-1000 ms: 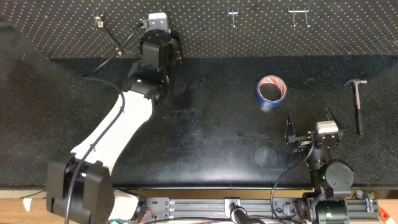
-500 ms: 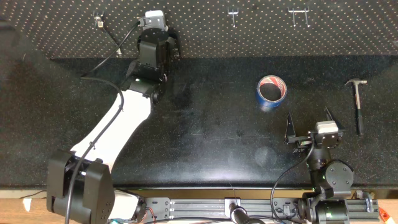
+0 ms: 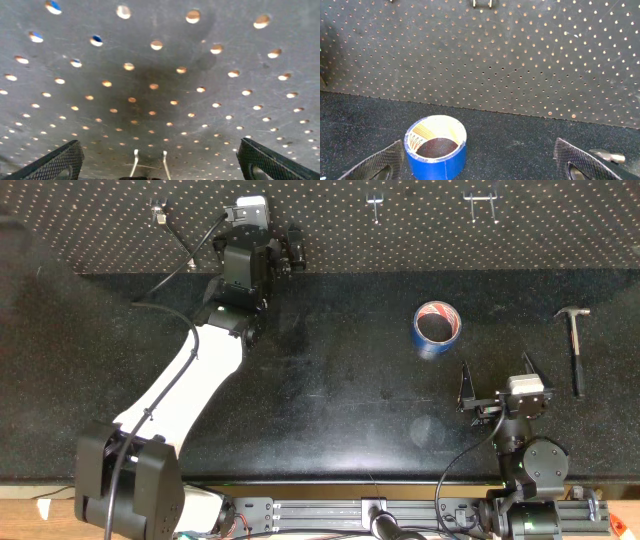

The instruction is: Place Tools Onto Pegboard

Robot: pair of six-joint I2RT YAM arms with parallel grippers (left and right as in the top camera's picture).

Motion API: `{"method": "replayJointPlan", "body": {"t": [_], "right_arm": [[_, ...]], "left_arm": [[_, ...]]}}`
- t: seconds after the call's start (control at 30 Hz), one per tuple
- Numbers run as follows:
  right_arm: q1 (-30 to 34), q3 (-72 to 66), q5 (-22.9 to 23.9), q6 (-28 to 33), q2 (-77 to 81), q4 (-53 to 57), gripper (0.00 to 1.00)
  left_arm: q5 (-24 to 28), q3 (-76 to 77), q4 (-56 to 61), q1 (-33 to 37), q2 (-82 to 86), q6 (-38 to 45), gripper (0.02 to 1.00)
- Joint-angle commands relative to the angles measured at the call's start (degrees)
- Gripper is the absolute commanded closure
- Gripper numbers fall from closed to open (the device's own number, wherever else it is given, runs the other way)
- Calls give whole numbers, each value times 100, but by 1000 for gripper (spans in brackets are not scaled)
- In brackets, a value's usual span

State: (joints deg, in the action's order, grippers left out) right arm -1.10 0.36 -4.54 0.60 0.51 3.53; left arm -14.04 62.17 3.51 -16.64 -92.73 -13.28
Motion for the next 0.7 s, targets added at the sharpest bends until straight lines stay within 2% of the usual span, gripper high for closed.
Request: {"method": "replayJointPlan", "body": {"t": [0.03, 0.27, 0.37, 0.57, 0.67, 0.7], "right_arm": [[33, -13, 48, 72, -46, 35, 25], [33, -13, 48, 72, -46, 35, 25], [33, -13, 48, 72, -46, 35, 25], [33, -13, 48, 72, -46, 35, 25], [33, -13, 48, 72, -46, 35, 25], [33, -13, 48, 72, -46, 35, 25]], "left_arm": [[232, -11, 33, 13, 345, 26, 23], [229, -11, -369, 13, 1034, 31, 23], [37, -11, -575, 20, 1384, 31, 23], [105, -11, -1152, 13, 2234, 28, 23], [127, -11, -1696, 7, 2680, 28, 23], [195, -15, -2218, 9, 2957, 28, 23]]}}
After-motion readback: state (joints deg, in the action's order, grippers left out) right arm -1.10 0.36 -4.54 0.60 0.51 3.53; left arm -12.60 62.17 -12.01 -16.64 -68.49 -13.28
